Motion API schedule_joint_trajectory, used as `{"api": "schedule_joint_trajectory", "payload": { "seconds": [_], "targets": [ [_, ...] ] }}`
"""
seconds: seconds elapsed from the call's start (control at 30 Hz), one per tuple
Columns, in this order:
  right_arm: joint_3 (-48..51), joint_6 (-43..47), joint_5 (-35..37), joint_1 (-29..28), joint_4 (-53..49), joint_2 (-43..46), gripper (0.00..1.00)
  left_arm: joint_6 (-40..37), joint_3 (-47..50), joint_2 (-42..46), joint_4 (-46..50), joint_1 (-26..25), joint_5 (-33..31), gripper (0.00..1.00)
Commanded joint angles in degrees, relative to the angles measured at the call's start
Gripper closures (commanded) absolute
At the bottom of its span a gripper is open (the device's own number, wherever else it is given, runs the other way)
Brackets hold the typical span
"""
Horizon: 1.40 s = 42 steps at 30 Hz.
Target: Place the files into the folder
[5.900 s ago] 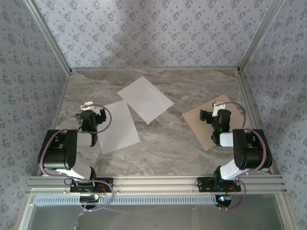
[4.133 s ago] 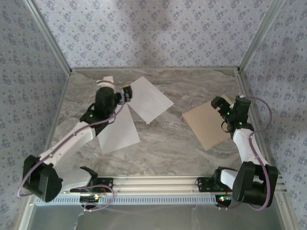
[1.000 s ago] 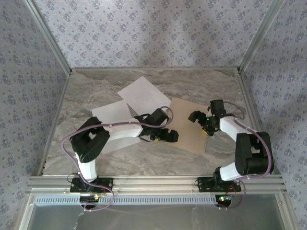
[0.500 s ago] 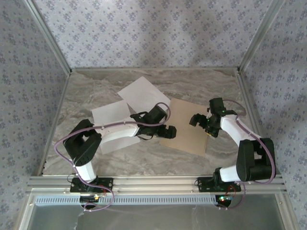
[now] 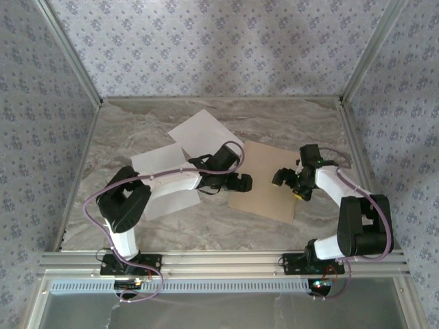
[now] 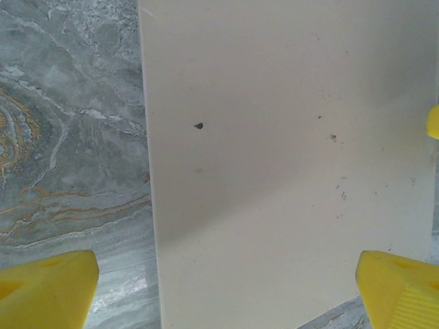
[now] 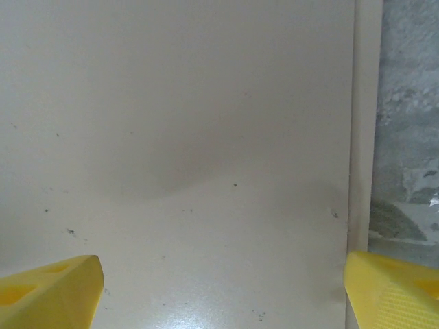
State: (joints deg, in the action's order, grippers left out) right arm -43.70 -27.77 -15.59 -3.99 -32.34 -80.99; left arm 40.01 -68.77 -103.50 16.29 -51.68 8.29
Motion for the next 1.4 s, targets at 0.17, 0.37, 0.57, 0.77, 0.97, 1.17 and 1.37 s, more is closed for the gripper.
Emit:
{"api": "schedule_joint_trajectory", "payload": {
  "seconds": [0.17,0.37,0.57,0.77,0.97,1.17,1.37],
  "targets": [
    [0.5,1.7,1.3,0.5,-0.6,-2.0,0.08,0.2,-1.4,-1.1,-1.9,0.8,2.3,0.04],
    [1.3,1.5,2.1,0.3,0.3,-2.3,0.08,0.3,-1.6,-1.8,-2.1,0.9,2.4,0.04],
    [2.0,1.4,0.6,0.2,1.6,-2.9,0.08,0.7,-2.1,-2.8,-2.2,0.9,3.0,0.05],
    [2.7,1.4,-2.7,0.2,3.8,-3.4,0.08,1.1,-2.6,-4.0,-2.2,0.9,4.5,0.13],
    [2.8,1.6,-4.7,0.2,4.4,-2.5,0.08,1.2,-3.3,-4.9,-2.5,0.9,6.1,0.19],
    [2.9,1.6,-8.1,0.2,6.0,-2.2,0.08,1.2,-3.9,-5.8,-2.9,0.9,7.2,0.22],
    [2.7,1.4,-11.4,0.2,6.8,0.1,0.08,1.4,-3.9,-5.8,-2.7,1.0,7.0,0.21]
  ]
}}
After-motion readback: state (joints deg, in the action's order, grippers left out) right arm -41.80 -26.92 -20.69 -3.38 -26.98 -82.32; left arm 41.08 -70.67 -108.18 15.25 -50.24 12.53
